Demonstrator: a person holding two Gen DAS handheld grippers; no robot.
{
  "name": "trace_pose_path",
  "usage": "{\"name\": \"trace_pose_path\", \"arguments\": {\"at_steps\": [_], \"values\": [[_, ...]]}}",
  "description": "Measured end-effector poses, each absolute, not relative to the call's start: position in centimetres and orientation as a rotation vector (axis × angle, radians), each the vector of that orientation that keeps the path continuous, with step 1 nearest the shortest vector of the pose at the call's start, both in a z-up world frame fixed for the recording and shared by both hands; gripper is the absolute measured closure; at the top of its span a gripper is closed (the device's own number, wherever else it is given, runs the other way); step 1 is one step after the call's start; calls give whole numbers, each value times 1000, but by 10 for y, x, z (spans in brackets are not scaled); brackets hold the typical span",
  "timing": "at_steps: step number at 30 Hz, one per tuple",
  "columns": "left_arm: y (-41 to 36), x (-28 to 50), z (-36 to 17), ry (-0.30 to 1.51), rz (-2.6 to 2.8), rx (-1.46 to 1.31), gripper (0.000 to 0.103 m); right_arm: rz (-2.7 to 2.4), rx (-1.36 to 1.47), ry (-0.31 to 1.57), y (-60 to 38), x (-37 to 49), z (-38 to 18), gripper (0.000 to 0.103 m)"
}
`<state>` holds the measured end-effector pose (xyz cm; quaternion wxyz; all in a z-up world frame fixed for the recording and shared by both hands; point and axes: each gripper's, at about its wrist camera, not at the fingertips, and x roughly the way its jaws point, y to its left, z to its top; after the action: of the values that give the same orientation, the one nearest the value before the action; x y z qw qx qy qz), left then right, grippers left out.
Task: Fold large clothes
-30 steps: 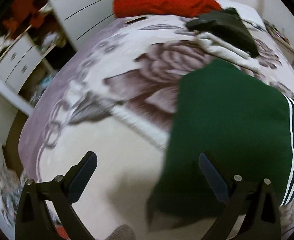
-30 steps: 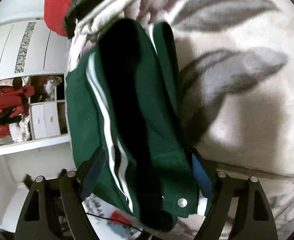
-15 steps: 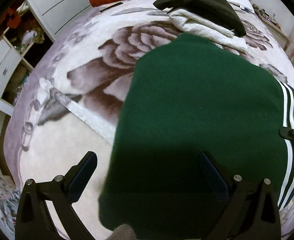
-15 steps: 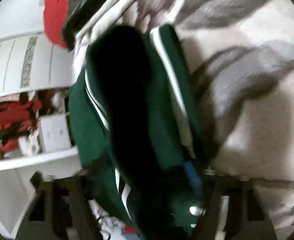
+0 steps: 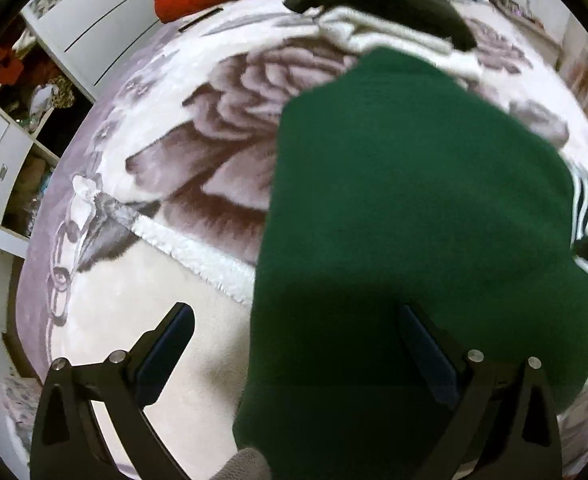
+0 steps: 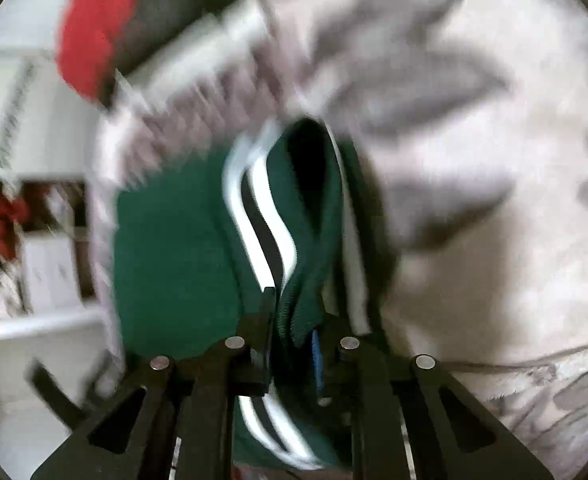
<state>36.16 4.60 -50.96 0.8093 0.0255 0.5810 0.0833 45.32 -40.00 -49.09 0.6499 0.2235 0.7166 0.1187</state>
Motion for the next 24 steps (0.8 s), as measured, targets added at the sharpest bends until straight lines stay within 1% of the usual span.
{"name": "trace_pose_path", "arguments": {"at_steps": [1, 3, 5, 6, 8, 10, 12, 13, 14, 15, 16, 18, 19, 20, 21, 22, 24], "values": [[47, 360, -509, 1237, 179, 59, 0, 278, 541, 1646, -402, 452, -496, 76], [50, 356, -505, 1226, 174, 55, 0, 308, 633, 1661, -413, 448, -491, 60], [50, 354, -505, 1228, 170, 54, 0, 312, 722, 1633, -430, 433, -476, 55], [50, 354, -505, 1228, 169, 53, 0, 309, 750, 1612, -439, 424, -469, 50], [49, 354, -506, 1227, 170, 53, 0, 301, 784, 1613, -450, 403, -465, 43], [49, 353, -506, 1225, 167, 57, 0, 315, 834, 1671, -453, 373, -476, 42], [46, 354, -508, 1225, 165, 64, 0, 356, 875, 1785, -441, 348, -497, 42], [43, 355, -508, 1226, 163, 70, 0, 366, 903, 1802, -436, 339, -505, 42], [41, 356, -508, 1225, 159, 77, 0, 386, 967, 1788, -430, 329, -515, 45], [39, 357, -507, 1225, 160, 84, 0, 376, 990, 1770, -427, 323, -518, 70], [37, 358, -505, 1226, 157, 87, 0, 344, 967, 1775, -426, 319, -520, 81], [37, 358, -501, 1220, 152, 76, 0, 267, 951, 1716, -429, 318, -505, 94], [38, 358, -500, 1220, 150, 62, 0, 256, 928, 1679, -435, 319, -493, 95], [40, 359, -502, 1225, 136, 35, 0, 208, 877, 1641, -450, 319, -479, 100], [41, 360, -506, 1237, 122, 9, 0, 159, 845, 1628, -465, 318, -476, 100], [43, 362, -513, 1258, 120, -19, 0, 122, 825, 1639, -477, 317, -480, 100], [47, 365, -518, 1288, 146, -40, 0, 134, 829, 1727, -486, 317, -500, 100]]}}
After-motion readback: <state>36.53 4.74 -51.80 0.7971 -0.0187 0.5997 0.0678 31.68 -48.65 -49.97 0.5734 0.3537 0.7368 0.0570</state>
